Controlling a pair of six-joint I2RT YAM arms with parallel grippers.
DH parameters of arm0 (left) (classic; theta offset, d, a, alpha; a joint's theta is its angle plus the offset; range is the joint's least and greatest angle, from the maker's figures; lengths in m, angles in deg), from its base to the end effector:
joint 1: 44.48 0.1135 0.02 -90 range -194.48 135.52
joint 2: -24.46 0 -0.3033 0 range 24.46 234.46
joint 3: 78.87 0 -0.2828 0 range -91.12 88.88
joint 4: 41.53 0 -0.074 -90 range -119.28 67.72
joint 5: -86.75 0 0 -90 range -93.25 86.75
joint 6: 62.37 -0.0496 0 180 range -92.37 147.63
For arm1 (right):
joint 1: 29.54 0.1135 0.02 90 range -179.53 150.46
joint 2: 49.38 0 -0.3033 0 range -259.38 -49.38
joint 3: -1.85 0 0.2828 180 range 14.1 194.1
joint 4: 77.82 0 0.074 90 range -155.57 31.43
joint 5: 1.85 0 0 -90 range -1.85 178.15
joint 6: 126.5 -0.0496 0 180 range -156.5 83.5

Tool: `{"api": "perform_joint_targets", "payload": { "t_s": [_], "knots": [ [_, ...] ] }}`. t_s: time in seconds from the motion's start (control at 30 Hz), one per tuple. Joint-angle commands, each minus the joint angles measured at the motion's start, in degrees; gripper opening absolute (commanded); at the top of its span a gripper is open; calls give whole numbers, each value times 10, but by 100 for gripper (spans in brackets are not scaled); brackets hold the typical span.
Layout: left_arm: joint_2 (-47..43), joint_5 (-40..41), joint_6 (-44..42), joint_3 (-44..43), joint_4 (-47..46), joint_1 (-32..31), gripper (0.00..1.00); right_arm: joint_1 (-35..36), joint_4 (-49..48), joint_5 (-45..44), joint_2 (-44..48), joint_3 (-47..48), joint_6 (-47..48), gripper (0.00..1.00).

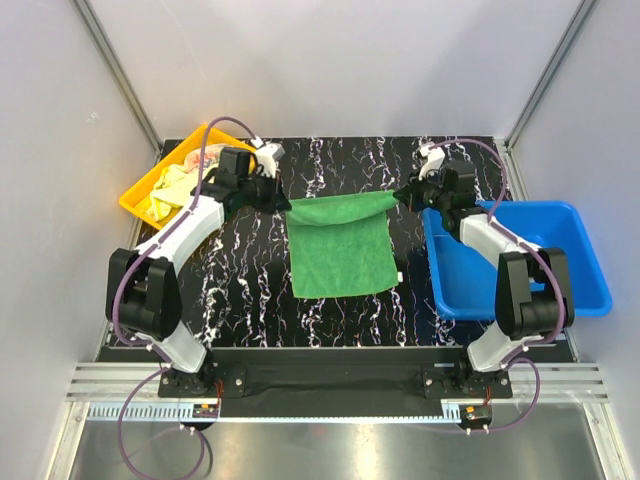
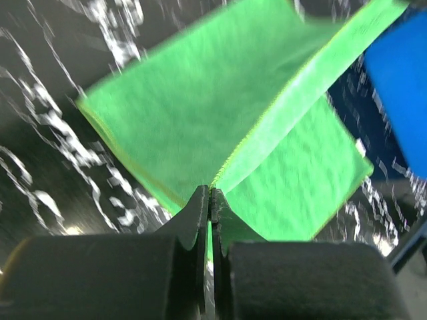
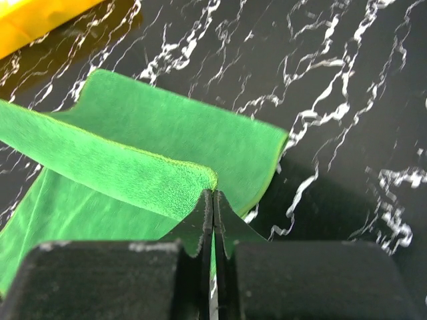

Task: Fold and stack the towels
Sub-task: Fold the towel

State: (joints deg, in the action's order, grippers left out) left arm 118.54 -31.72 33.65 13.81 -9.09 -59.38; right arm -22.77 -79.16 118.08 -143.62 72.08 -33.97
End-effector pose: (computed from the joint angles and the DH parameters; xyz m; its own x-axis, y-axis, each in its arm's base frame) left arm 0.3936 -0.1292 0.3084 -0.6686 0.0825 -0.7391 0.5158 0.7674 -0.3809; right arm 0.4029 0.0728 0.2558 -0.3577 -0.0810 -0.9303 -0.5757 0.8035 0.1514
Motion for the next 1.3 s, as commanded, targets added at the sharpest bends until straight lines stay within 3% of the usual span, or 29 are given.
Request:
{"api": "perform_joint_targets", "payload": {
  "t_s": [0.0, 0.37, 0.87, 1.27],
  "knots": [
    [-50, 43, -9, 37, -10, -14, 0, 15, 8, -16, 66, -18, -2, 0],
    [-108, 60, -11, 88, 36, -37, 0, 40, 82, -72, 161, -90, -13, 0],
    [-153, 83, 3, 179, 80, -79, 0, 73, 132, -97, 195, -136, -45, 0],
    [-164, 70, 33, 196, 71, -101, 0, 85, 184, -134, 230, -148, -54, 0]
  ]
}}
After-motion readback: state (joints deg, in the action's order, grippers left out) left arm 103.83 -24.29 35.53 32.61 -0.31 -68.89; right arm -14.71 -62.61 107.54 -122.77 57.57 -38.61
